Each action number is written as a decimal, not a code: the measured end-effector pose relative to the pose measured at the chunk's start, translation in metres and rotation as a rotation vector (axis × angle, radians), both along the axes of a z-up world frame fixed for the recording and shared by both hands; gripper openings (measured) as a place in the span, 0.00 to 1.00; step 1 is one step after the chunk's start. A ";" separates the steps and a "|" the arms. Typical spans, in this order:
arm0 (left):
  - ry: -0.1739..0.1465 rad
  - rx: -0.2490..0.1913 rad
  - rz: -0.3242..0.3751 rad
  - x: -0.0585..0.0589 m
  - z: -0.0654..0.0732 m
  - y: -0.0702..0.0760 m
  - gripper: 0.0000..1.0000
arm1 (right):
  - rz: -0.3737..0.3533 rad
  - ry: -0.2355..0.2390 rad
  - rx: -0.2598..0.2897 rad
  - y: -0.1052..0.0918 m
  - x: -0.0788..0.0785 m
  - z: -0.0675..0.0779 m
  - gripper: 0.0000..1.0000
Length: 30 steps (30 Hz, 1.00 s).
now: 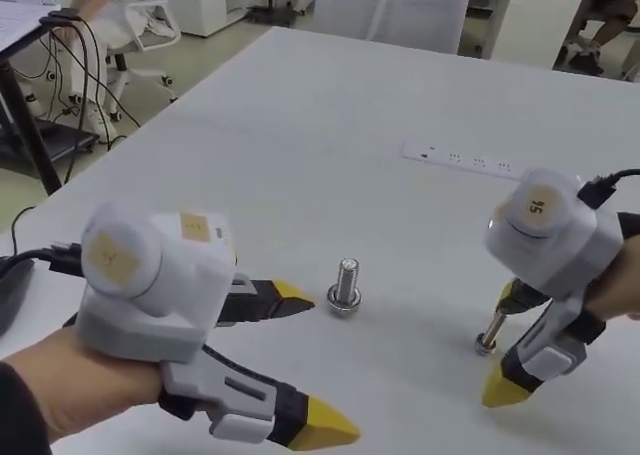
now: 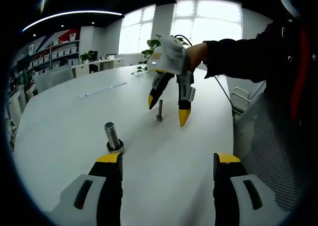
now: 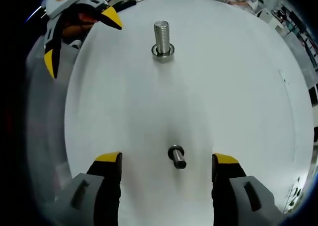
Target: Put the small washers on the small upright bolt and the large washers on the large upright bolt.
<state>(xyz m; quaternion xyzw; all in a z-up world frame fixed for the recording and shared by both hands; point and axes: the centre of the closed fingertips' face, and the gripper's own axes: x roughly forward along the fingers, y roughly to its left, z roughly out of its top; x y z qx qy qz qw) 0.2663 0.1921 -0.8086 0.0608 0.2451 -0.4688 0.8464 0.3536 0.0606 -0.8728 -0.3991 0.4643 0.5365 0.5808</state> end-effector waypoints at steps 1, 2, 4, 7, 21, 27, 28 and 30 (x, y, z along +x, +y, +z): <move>0.000 0.001 -0.001 0.000 0.000 0.000 0.74 | -0.002 0.002 0.003 0.000 -0.001 0.001 0.78; 0.001 0.001 -0.001 0.000 0.000 0.000 0.74 | -0.003 -0.001 0.011 0.000 -0.001 0.002 0.81; 0.001 0.002 -0.002 0.000 0.000 0.000 0.74 | -0.006 -0.018 0.034 0.002 -0.001 0.003 0.86; 0.001 0.003 -0.003 -0.001 0.000 0.000 0.74 | -0.013 -0.032 0.068 0.006 -0.001 0.005 0.96; -0.004 0.000 -0.002 -0.001 0.001 0.001 0.75 | -0.084 -0.087 0.204 0.009 -0.007 0.019 1.00; -0.006 0.000 -0.001 -0.002 0.001 0.002 0.75 | -0.118 -0.117 0.246 0.005 -0.009 0.028 1.00; -0.005 -0.002 -0.001 -0.002 0.002 0.002 0.75 | -0.126 -0.122 0.254 0.005 -0.009 0.030 1.00; -0.006 -0.002 0.001 -0.002 0.002 0.002 0.75 | -0.141 -0.132 0.275 0.005 -0.010 0.034 1.00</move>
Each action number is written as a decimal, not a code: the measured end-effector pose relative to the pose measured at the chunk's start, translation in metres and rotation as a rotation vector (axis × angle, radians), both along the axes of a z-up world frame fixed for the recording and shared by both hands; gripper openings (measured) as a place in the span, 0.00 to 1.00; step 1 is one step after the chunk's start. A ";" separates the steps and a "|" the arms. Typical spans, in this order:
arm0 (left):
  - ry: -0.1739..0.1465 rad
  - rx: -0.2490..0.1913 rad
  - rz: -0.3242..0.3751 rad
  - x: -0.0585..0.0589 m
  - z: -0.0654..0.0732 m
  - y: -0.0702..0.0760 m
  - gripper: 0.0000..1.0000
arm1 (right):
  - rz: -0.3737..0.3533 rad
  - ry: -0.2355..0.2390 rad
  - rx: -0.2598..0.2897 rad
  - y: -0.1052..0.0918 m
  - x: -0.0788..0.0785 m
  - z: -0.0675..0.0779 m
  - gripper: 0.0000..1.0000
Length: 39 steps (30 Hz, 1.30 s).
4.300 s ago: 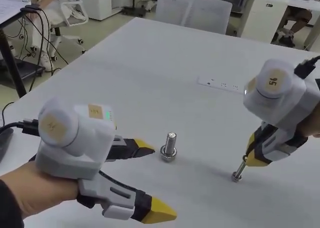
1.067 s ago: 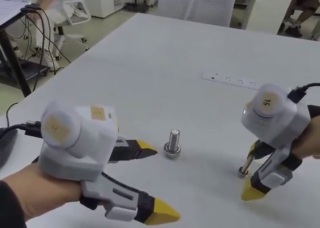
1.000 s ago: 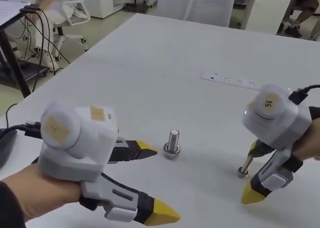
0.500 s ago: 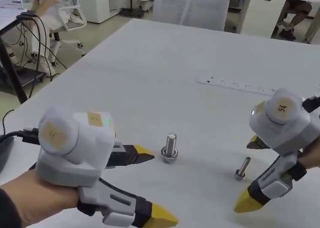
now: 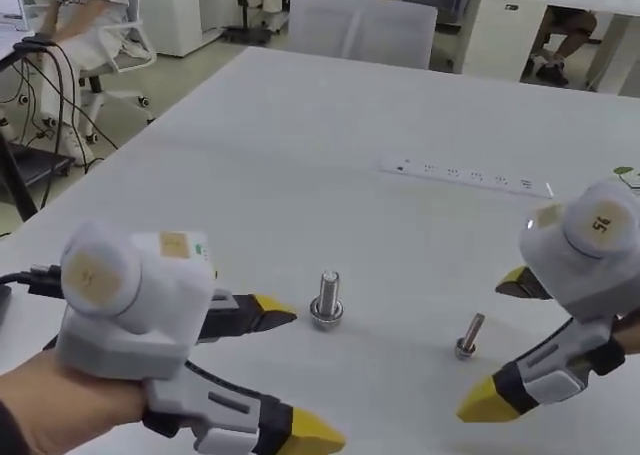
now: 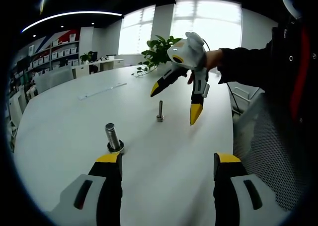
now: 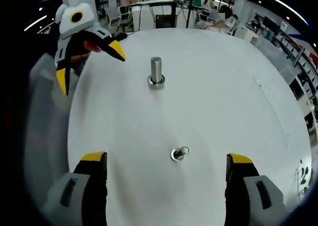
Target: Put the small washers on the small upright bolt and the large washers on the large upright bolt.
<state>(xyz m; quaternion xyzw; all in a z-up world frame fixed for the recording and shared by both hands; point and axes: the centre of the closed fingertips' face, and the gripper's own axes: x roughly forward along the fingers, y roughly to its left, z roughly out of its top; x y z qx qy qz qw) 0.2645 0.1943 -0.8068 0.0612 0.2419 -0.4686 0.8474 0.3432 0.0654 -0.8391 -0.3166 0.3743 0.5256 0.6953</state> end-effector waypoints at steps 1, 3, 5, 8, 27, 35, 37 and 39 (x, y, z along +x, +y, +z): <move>0.000 -0.001 0.001 0.000 0.000 0.000 0.75 | -0.006 -0.001 0.006 0.000 -0.001 0.001 1.00; -0.001 -0.002 0.006 0.000 0.001 0.001 0.75 | -0.019 -0.008 0.021 -0.001 -0.003 0.004 1.00; -0.002 -0.003 0.008 0.001 0.002 0.002 0.75 | -0.034 -0.018 0.040 -0.001 -0.006 0.008 1.00; -0.005 -0.007 0.010 0.000 0.004 0.001 0.75 | -0.042 -0.028 0.055 -0.003 -0.011 0.011 1.00; -0.015 0.002 0.012 -0.005 0.012 0.005 0.75 | -0.143 -0.058 0.179 -0.015 -0.049 0.024 1.00; -0.020 0.004 0.019 -0.010 0.015 0.008 0.75 | -0.178 -0.116 0.297 -0.010 -0.060 0.041 1.00; -0.020 0.003 0.022 -0.012 0.015 0.010 0.75 | -0.193 -0.124 0.335 -0.008 -0.061 0.047 1.00; -0.019 0.000 0.026 -0.013 0.016 0.011 0.75 | -0.202 -0.131 0.359 -0.007 -0.063 0.052 1.00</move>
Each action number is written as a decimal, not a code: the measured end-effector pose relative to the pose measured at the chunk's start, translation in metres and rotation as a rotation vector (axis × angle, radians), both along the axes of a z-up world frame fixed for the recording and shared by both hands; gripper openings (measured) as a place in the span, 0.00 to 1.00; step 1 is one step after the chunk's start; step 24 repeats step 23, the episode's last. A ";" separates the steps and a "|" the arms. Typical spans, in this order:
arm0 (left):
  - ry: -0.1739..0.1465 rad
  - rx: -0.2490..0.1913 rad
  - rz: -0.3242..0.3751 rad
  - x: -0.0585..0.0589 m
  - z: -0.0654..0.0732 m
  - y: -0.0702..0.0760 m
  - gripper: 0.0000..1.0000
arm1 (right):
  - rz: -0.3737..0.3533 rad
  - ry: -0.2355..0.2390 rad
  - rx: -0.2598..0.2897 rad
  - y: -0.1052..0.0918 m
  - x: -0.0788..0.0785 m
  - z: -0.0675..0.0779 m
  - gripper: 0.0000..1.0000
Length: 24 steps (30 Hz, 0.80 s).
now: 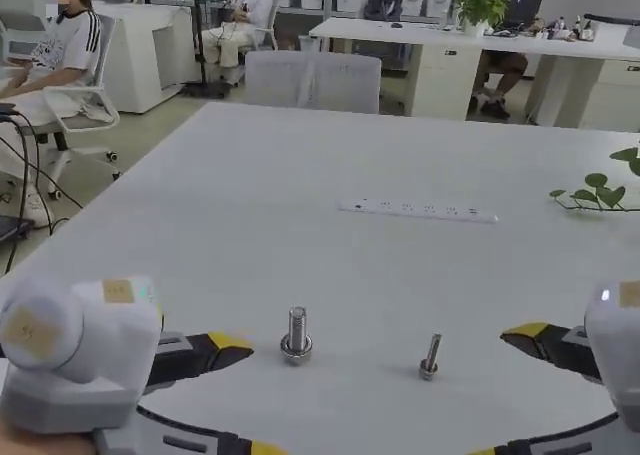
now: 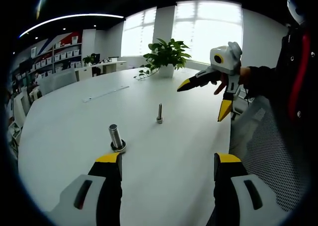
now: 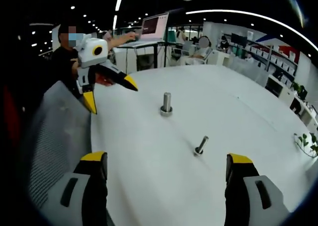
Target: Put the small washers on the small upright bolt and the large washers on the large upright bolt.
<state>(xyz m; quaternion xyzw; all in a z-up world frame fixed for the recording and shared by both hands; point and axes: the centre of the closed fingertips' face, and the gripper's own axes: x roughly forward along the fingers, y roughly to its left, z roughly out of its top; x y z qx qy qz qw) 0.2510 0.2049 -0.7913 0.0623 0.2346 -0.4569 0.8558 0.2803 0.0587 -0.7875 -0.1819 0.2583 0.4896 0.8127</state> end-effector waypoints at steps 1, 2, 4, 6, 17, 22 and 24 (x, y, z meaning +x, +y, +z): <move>0.001 0.000 0.001 -0.001 0.000 0.000 0.75 | -0.003 -0.007 0.011 0.001 -0.001 0.002 1.00; 0.002 0.001 0.003 -0.002 -0.001 0.001 0.75 | -0.007 -0.007 0.016 0.001 -0.003 0.002 1.00; 0.005 -0.001 0.006 -0.003 -0.001 0.001 0.75 | -0.019 -0.008 0.027 0.001 -0.005 0.002 1.00; 0.006 -0.004 0.009 -0.004 -0.002 0.001 0.75 | -0.028 -0.003 0.041 0.002 -0.007 0.001 1.00; 0.018 -0.019 0.019 -0.008 -0.005 0.001 0.75 | -0.082 0.015 0.080 0.001 -0.012 -0.009 1.00; 0.016 -0.026 0.019 -0.008 -0.005 0.001 0.75 | -0.095 0.021 0.073 0.000 -0.011 -0.014 1.00; 0.015 -0.027 0.020 -0.008 -0.005 0.001 0.75 | -0.095 0.024 0.072 0.000 -0.012 -0.015 1.00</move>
